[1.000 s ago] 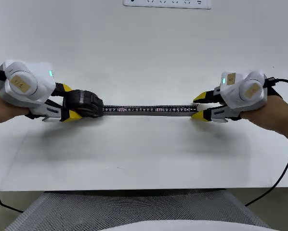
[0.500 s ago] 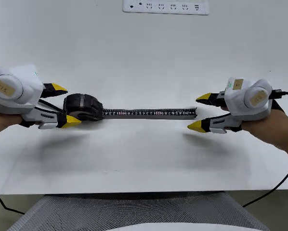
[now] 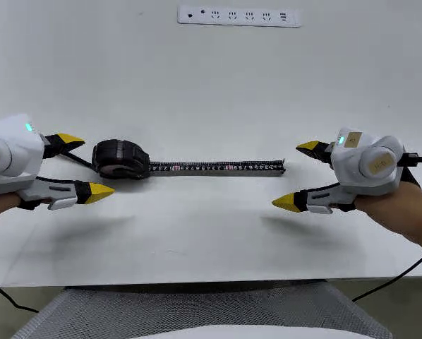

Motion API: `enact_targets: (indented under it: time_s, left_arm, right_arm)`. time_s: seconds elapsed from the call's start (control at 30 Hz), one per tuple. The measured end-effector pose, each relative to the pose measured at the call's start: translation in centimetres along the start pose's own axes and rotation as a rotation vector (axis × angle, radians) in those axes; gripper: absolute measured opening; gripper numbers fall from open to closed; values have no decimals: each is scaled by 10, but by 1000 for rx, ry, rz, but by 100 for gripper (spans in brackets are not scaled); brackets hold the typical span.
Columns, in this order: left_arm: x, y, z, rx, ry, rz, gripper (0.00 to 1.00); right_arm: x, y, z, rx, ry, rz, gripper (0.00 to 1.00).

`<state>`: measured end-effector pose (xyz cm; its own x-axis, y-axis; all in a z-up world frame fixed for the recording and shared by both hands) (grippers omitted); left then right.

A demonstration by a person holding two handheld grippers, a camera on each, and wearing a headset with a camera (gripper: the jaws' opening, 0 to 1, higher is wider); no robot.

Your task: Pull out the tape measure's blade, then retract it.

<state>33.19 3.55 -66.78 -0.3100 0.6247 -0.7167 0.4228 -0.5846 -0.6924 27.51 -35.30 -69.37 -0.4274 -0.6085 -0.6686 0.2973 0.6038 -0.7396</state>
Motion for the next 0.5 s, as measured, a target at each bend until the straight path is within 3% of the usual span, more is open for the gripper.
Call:
enact_targets:
  time_s: [0.1, 0.5]
  left_arm:
    - [0, -6, 4, -17, -37, 17, 63]
    - [11, -22, 23, -89, -88, 41, 69]
  right_arm:
    - [1, -5, -6, 34, -3, 18, 72]
    - [12, -17, -24, 70, 67, 58, 83]
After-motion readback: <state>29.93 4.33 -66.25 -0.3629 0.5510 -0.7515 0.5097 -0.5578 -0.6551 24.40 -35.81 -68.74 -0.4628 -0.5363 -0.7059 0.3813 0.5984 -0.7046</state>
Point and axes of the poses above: the centre of the closed fingertips' face, and the gripper's own axes: y roughly forward along the fingers, z roughly to its right, x roughly out of its underside, the point moved 8 cm from there along -y, roughly backward along the fingers, and after that the axes turned 6 degrees about -x, right-handed, at the moved point
